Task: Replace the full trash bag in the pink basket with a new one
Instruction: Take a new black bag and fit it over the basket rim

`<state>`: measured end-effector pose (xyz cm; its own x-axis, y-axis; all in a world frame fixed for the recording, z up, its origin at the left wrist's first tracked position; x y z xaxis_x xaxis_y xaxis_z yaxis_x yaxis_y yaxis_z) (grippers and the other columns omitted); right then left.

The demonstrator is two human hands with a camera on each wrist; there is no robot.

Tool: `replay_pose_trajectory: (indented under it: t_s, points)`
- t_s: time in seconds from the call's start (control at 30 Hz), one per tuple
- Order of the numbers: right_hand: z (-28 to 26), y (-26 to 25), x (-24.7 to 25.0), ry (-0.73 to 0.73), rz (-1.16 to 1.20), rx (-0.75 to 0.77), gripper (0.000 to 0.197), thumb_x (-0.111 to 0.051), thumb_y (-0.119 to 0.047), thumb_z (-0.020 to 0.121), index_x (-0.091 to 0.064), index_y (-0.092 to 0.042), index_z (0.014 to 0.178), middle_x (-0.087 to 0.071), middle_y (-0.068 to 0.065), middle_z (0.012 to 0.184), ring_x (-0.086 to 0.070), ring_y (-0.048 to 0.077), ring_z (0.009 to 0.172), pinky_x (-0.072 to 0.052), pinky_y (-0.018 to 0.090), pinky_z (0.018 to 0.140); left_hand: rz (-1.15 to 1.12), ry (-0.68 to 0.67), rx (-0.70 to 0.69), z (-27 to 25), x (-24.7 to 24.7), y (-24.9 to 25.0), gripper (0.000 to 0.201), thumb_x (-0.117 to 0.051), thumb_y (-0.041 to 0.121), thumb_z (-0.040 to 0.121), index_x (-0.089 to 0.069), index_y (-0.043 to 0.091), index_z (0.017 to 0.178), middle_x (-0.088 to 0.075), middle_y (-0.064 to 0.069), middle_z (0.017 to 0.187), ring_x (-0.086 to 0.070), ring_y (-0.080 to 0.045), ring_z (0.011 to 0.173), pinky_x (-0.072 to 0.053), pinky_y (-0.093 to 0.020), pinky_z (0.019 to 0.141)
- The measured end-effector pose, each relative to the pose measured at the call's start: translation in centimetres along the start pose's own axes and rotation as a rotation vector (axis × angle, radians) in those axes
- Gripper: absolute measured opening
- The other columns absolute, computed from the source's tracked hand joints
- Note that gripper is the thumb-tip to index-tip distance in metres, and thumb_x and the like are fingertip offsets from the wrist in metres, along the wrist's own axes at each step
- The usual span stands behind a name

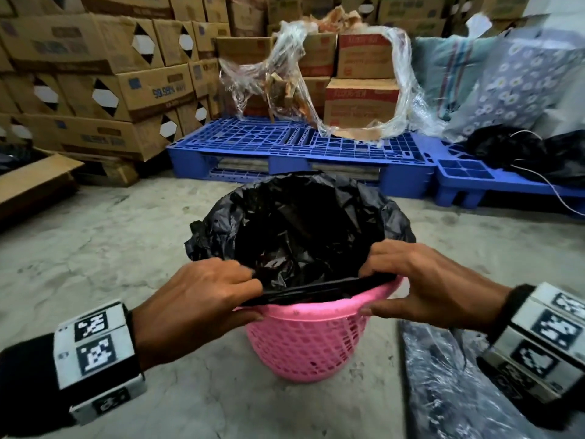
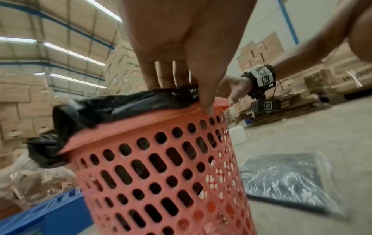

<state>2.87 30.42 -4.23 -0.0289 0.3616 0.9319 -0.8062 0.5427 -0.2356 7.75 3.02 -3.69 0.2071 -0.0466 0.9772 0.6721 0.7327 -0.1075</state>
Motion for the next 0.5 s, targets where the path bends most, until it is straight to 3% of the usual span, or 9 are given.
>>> replay_pose_trajectory:
  t_s: [0.1, 0.23, 0.33, 0.43, 0.5]
  points:
    - [-1.0, -1.2, -1.0, 0.133, -0.112, 0.025, 0.035, -0.051, -0.052, 0.087, -0.064, -0.019, 0.088, -0.057, -0.004, 0.08, -0.051, 0.014, 0.071, -0.043, 0.027, 0.057, 0.113, 0.035, 0.013, -0.4, -0.4, 0.1, 0.012, -0.056, 0.029, 0.084, -0.062, 0.02, 0.079, -0.063, 0.002, 0.069, -0.057, -0.022, 0.057, -0.047, -0.032, 0.044]
    - [-1.7, -2.5, -2.1, 0.286, -0.306, 0.053, 0.047, -0.04, -0.044, 0.096, -0.065, -0.013, 0.071, -0.059, 0.001, 0.065, -0.053, 0.022, 0.057, -0.036, 0.028, 0.054, 0.159, -0.012, 0.034, -0.2, -0.2, 0.4, 0.006, -0.064, 0.015, 0.081, -0.065, 0.019, 0.078, -0.065, 0.003, 0.066, -0.058, -0.019, 0.053, -0.047, -0.029, 0.041]
    - [-2.4, -3.1, -2.7, 0.337, -0.449, 0.144, 0.036, -0.051, -0.024, 0.092, -0.065, -0.01, 0.063, -0.058, 0.004, 0.057, -0.052, 0.026, 0.048, -0.042, 0.034, 0.047, 0.182, -0.106, 0.071, -0.4, -0.2, 1.2, 0.008, -0.068, 0.017, 0.075, -0.061, 0.022, 0.071, -0.064, 0.005, 0.064, -0.061, -0.017, 0.054, -0.049, -0.029, 0.043]
    - [-3.2, -3.4, -3.1, 0.293, -0.513, 0.191, 0.014, -0.062, -0.009, 0.082, -0.069, -0.009, 0.07, -0.061, 0.006, 0.06, -0.054, 0.027, 0.049, -0.046, 0.033, 0.047, 0.211, -0.213, 0.071, -0.8, -1.3, 1.9, 0.015, -0.072, 0.016, 0.068, -0.058, 0.021, 0.071, -0.061, 0.005, 0.059, -0.059, -0.017, 0.051, -0.047, -0.028, 0.043]
    - [-3.7, -3.2, -3.3, 0.272, -0.528, 0.194, 0.015, -0.058, -0.004, 0.083, -0.072, -0.006, 0.077, -0.063, 0.007, 0.063, -0.056, 0.027, 0.051, -0.048, 0.033, 0.048, 0.235, -0.257, 0.062, -1.0, -2.2, 2.4, 0.016, -0.07, 0.016, 0.067, -0.06, 0.017, 0.08, -0.064, 0.002, 0.066, -0.061, -0.018, 0.058, -0.054, -0.03, 0.05]
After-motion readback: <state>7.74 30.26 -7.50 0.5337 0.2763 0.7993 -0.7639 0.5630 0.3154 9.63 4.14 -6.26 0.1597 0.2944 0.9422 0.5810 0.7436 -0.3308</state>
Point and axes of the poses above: each hand's wrist, its own z-axis towards the middle knuckle, its own x-axis out of the back of the hand, y = z × x, the point moved 2 cm from there along z, towards the middle knuckle
